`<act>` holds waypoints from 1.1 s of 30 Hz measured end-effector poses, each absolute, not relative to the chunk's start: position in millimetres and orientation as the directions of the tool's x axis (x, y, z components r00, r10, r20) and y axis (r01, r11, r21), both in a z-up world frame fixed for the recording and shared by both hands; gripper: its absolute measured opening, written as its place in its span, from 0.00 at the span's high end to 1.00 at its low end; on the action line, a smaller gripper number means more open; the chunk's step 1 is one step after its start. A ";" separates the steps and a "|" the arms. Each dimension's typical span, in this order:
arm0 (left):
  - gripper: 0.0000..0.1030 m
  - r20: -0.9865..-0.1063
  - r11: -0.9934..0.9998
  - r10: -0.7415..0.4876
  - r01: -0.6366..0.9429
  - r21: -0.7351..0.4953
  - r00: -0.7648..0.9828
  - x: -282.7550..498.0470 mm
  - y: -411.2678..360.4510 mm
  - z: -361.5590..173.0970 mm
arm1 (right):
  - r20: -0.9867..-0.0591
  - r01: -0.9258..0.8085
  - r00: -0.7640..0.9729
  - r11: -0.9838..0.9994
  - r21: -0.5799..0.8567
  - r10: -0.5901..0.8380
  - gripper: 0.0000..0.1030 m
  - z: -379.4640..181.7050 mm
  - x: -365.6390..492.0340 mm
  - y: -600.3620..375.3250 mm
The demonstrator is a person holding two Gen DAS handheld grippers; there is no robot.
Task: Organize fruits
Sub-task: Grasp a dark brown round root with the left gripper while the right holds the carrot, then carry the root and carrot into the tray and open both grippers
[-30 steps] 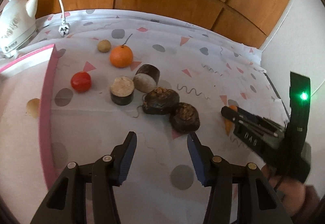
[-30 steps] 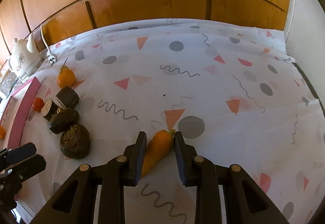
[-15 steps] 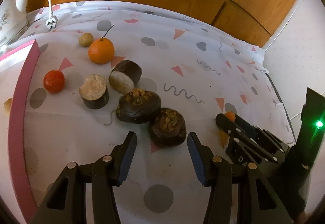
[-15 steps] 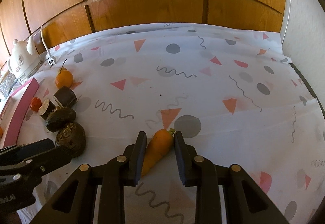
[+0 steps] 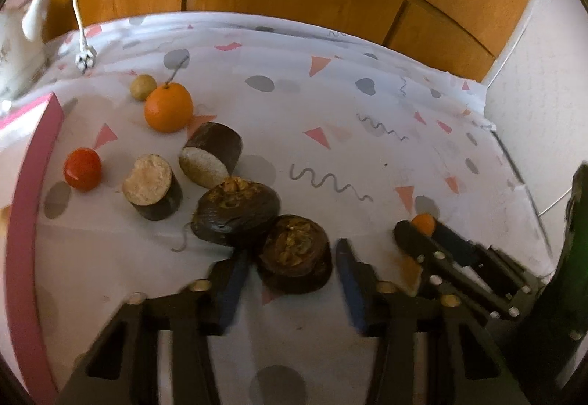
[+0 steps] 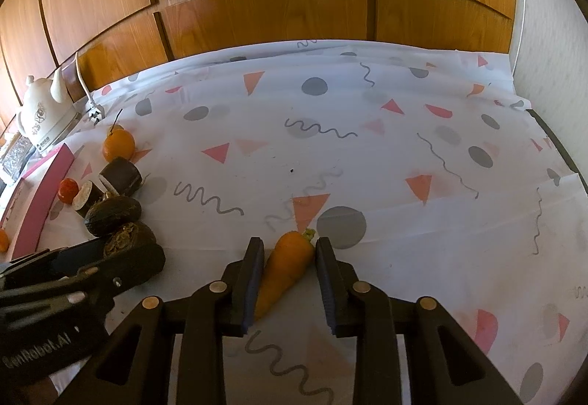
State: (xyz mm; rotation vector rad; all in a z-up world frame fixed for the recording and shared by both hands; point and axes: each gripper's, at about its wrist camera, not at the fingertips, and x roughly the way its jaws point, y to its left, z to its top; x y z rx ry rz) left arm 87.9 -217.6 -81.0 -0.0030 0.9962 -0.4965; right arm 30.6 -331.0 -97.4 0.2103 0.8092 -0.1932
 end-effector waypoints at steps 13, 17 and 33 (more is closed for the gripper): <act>0.59 -0.774 0.867 -0.412 0.469 -0.171 0.481 56.4 -166.0 -79.0 | -0.739 0.255 0.665 0.963 0.091 -0.106 0.71 -97.6 32.8 -326.2; 0.59 -0.747 0.864 -0.416 0.482 -0.146 0.519 49.8 -163.3 -83.6 | -0.737 0.257 0.667 0.962 0.094 -0.106 0.71 -97.8 32.6 -326.5; 0.59 -0.727 0.851 -0.444 0.500 -0.159 0.524 48.9 -159.0 -86.9 | -0.733 0.262 0.671 0.961 0.091 -0.113 0.71 -98.0 30.8 -325.3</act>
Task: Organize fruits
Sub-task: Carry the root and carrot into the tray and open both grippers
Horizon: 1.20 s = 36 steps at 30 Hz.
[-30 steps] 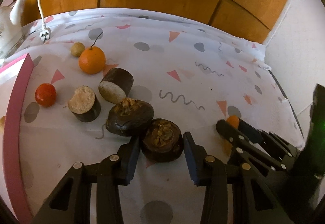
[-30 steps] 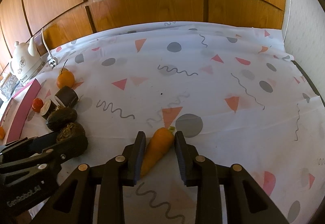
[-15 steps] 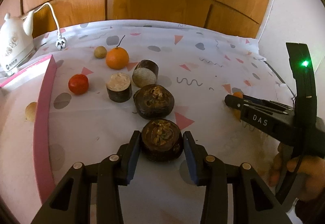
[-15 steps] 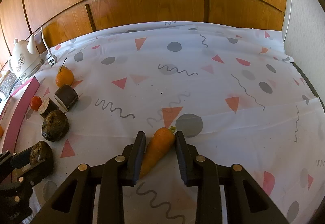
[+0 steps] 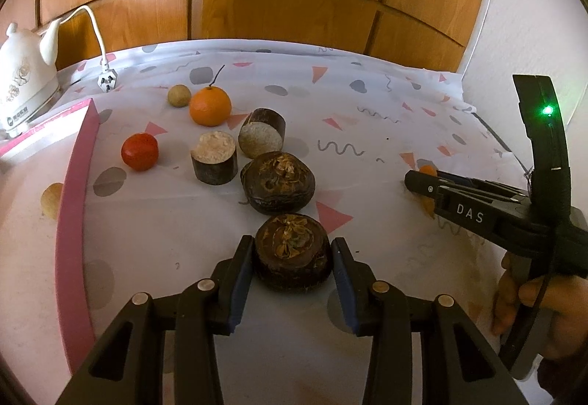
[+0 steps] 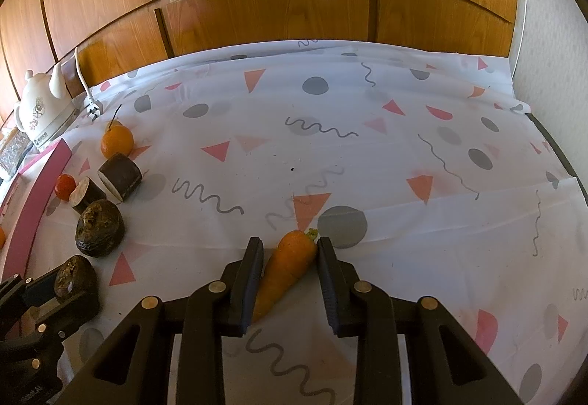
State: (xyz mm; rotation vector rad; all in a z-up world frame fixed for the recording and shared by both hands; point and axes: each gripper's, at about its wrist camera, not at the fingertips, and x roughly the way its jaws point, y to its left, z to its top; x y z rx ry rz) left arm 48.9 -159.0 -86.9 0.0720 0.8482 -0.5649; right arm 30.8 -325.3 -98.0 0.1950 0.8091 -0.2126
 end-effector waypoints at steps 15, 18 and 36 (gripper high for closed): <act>0.59 -0.698 0.906 -0.387 0.391 -0.164 0.603 43.9 -110.4 -37.9 | -0.735 0.268 0.660 0.963 0.038 -0.155 0.71 -96.5 32.4 -317.6; 0.59 -0.689 0.919 -0.364 0.363 -0.155 0.627 42.2 -95.4 -29.3 | -0.737 0.267 0.656 0.963 0.027 -0.161 0.71 -95.8 32.6 -316.8; 0.59 -0.684 0.961 -0.224 0.041 -0.273 0.695 71.2 31.9 -14.3 | -0.665 -0.053 0.740 0.995 0.090 0.100 0.75 -31.3 32.9 -222.2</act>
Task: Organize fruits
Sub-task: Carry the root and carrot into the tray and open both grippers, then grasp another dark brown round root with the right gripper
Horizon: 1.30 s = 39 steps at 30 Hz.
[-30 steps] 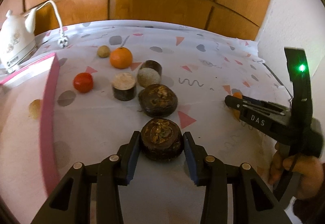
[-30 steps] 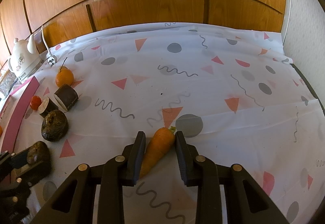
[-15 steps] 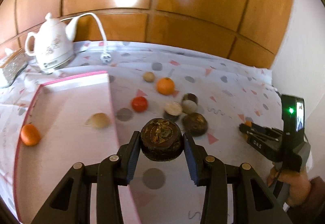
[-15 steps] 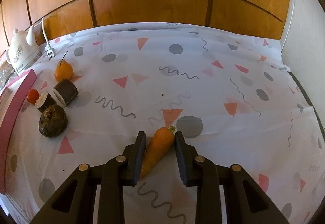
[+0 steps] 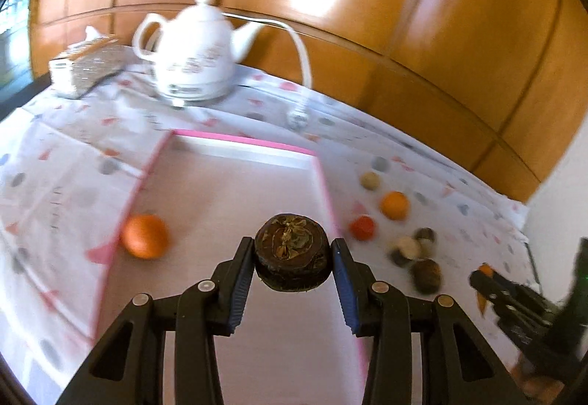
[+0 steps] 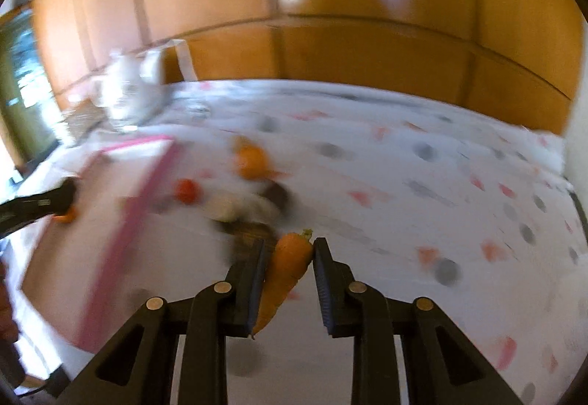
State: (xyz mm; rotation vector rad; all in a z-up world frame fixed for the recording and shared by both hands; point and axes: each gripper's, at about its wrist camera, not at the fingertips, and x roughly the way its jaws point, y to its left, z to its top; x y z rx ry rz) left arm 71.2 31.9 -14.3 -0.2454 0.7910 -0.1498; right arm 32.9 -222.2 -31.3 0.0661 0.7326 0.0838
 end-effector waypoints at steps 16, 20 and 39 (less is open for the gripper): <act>0.40 -0.707 0.978 -0.056 -0.105 -0.182 0.705 55.5 83.8 -29.6 | -0.687 -0.420 0.593 0.889 0.183 0.421 0.74 -27.6 66.5 -66.4; 0.39 -0.700 0.976 -0.049 -0.115 -0.186 0.713 53.2 86.1 -25.6 | -0.696 -0.403 0.585 0.894 0.197 0.417 0.71 -32.4 69.2 -59.3; 0.34 -0.702 0.980 -0.124 -0.023 -0.196 0.701 44.3 54.7 -23.5 | -0.678 -0.202 0.665 0.949 0.241 0.313 0.71 -38.6 39.8 -125.4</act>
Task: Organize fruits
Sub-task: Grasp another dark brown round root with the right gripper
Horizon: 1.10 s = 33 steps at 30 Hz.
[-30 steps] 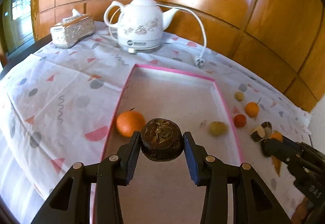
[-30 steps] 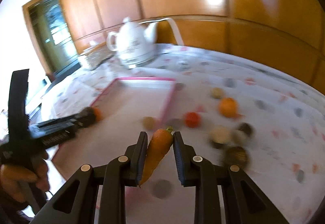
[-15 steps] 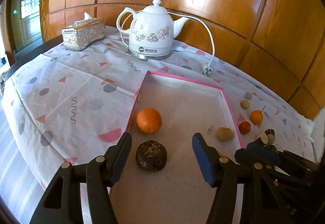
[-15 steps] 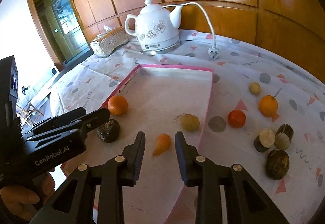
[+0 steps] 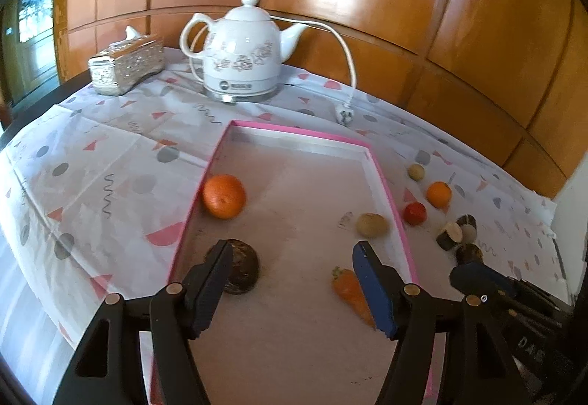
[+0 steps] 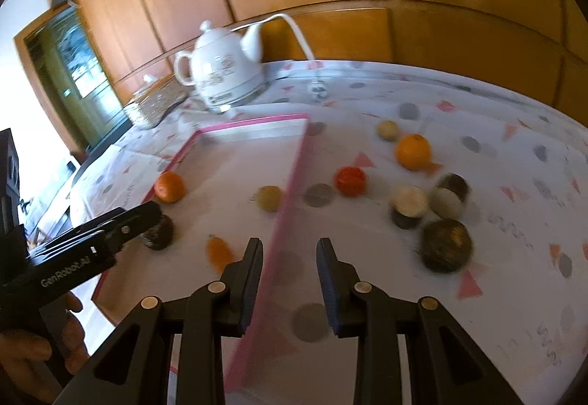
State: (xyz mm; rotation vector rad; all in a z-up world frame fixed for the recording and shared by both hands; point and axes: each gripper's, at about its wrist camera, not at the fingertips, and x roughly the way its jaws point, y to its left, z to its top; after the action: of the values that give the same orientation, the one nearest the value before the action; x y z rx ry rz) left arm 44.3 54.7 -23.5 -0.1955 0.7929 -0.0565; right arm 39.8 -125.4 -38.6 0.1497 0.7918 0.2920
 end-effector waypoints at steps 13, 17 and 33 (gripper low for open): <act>0.29 -0.696 0.982 -0.175 0.071 -0.176 0.696 41.7 29.6 -21.5 | -0.716 0.038 0.681 0.969 0.244 0.153 0.70 -60.7 25.5 -208.6; 0.29 -0.703 0.979 -0.196 0.100 -0.176 0.684 41.5 20.8 -23.5 | -0.723 0.080 0.678 0.965 0.251 0.132 0.65 -65.1 26.4 -224.3; 0.29 -0.713 0.970 -0.243 0.166 -0.177 0.657 41.8 1.5 -28.4 | -0.760 -0.035 0.648 0.999 0.042 0.055 0.40 -75.8 71.8 -196.6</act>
State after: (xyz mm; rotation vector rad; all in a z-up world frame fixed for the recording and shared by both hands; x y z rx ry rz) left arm 41.8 1.5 -28.4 -0.0986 0.8216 -0.2321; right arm 71.8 -196.6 -75.8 0.0245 0.8650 0.0507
